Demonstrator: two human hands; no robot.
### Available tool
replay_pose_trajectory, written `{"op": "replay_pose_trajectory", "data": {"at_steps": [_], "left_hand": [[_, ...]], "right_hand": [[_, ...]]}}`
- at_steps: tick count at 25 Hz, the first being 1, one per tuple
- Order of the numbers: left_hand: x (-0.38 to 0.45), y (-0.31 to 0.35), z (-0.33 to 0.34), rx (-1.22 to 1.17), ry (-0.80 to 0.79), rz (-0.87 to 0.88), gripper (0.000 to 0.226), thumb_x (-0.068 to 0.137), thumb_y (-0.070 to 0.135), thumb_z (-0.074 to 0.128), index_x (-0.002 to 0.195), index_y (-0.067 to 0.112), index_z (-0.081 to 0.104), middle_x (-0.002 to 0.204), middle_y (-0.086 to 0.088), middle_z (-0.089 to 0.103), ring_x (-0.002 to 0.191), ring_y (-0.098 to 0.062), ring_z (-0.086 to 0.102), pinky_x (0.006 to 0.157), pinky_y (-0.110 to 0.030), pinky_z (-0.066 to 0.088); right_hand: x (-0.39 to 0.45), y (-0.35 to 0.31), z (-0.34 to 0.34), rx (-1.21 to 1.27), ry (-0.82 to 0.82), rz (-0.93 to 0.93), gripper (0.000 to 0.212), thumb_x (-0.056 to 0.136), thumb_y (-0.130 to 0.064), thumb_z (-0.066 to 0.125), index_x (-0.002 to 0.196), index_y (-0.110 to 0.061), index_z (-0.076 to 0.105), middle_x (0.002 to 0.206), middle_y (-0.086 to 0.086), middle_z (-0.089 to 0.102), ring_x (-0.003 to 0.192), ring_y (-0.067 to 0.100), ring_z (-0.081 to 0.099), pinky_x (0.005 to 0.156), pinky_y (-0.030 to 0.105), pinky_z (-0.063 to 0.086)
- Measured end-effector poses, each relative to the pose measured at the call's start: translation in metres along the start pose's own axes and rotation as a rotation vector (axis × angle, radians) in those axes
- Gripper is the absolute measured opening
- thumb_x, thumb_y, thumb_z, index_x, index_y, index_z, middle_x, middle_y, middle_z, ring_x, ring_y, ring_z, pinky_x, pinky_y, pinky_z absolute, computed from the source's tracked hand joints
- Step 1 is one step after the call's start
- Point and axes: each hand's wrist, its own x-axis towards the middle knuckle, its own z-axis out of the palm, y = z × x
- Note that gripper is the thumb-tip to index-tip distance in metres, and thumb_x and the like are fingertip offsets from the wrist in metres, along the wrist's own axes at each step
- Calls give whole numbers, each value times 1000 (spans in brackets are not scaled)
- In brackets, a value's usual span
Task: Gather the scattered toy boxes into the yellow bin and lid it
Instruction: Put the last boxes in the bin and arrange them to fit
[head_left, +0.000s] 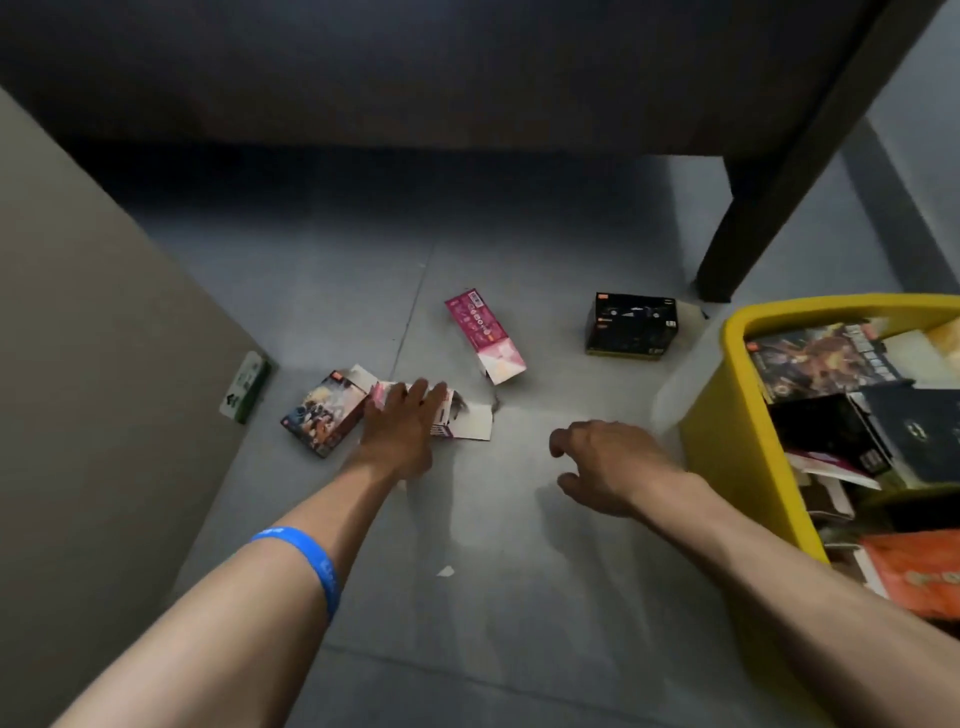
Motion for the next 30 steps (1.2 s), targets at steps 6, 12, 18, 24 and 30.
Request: {"op": "replay_pose_trajectory", "data": {"at_steps": [6, 12, 18, 24, 30], "left_hand": [[-39, 13, 24, -87, -39, -5, 53, 80, 55, 59, 123, 24, 52, 125, -4, 55, 119, -29, 47, 92, -40, 37], [-54, -35, -7, -391, 98, -85, 59, 70, 57, 67, 122, 31, 55, 119, 0, 64, 109, -24, 61, 75, -28, 43], [-56, -23, -11, -412, 136, -174, 49, 73, 48, 71, 113, 24, 56, 112, 0, 68, 110, -23, 61, 83, -32, 51], [-60, -4, -30, -425, 212, -196, 32, 72, 46, 69, 90, 40, 43, 104, 0, 70, 101, -24, 64, 71, -24, 38], [-72, 9, -39, -403, 341, -83, 49, 71, 34, 72, 112, 24, 48, 105, -3, 64, 97, -29, 60, 74, -36, 47]], "right_hand": [[85, -28, -14, 74, 317, 131, 65, 89, -22, 55, 148, -25, 30, 144, 17, 46, 112, 41, 57, 79, 42, 48], [159, -33, 16, 118, 155, 53, 73, 94, -23, 52, 151, -45, 13, 148, 22, 39, 108, 40, 57, 84, 43, 50], [98, -25, 58, 463, 201, 112, 28, 94, -27, 53, 120, -24, 62, 121, 15, 68, 100, 37, 66, 86, 37, 51], [65, -18, 12, 129, 618, -85, 32, 84, -17, 58, 116, -16, 61, 115, 15, 67, 99, 36, 62, 77, 42, 50], [53, 38, 0, -232, -137, 216, 60, 89, -30, 58, 144, -20, 38, 144, 13, 44, 133, 41, 38, 103, 55, 39]]}}
